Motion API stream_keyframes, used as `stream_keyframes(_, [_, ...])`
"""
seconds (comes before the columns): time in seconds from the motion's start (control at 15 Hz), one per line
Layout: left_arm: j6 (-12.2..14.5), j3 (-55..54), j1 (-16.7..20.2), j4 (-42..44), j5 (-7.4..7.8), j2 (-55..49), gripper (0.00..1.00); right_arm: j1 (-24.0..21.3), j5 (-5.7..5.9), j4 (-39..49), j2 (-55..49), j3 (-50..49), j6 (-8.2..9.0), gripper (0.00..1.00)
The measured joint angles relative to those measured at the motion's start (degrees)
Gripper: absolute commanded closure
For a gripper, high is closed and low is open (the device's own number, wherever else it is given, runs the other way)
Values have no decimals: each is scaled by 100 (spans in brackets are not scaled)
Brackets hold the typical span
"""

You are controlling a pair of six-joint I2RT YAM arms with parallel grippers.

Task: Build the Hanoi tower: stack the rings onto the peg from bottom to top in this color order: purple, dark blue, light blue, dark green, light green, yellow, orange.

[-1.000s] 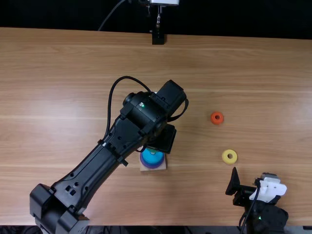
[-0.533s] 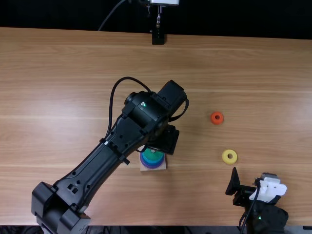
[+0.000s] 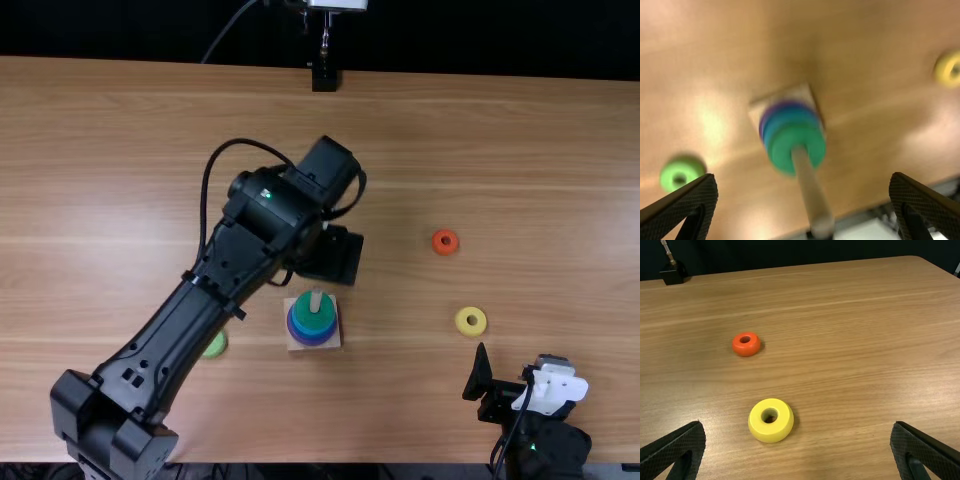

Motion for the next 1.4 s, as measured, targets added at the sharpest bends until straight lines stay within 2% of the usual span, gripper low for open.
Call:
stream_keyframes(0.07, [57,-4,170,520,68,-4,0,0,-2,0,0,0,0,0])
stream_keyframes(0.2, [208,-389,568,1169,317,-181,0,0,0,0,0,0,-2,0])
stream_keyframes(0.27, [249,-678,807,1178,472,-326,0,0,0,0,0,0,-2,0])
stream_keyframes(0.33, [271,-881,1025,1165,549,-428,0,0,-2,0,0,0,-2,0])
stream_keyframes(0.47, [348,-1292,1410,992,638,-667,0,0,0,-2,0,0,-2,0])
stream_keyframes(0.53, [437,-1541,1572,702,629,-835,0,0,2,0,0,0,-2,0])
stream_keyframes(0.6, [584,-1694,1668,505,588,-953,0,0,0,0,0,0,0,0])
stream_keyframes(0.67, [820,-1808,1731,319,415,-1051,0,0,2,0,0,0,-2,0])
stream_keyframes(0.8, [1344,-2116,1731,127,-181,-1213,0,0,0,-2,0,2,-2,0])
stream_keyframes(0.87, [1521,-2371,1731,146,-400,-1344,0,0,-2,2,0,0,-2,0])
stream_keyframes(0.93, [1624,-2684,1731,205,-529,-1506,0,0,0,-2,0,0,-2,0])
stream_keyframes(1.13, [1744,-3764,1731,767,-699,-2037,0,0,-2,0,0,2,-2,0])
stream_keyframes(1.4, [1749,-4909,1718,1829,-713,-2275,0,0,0,0,0,0,0,0])
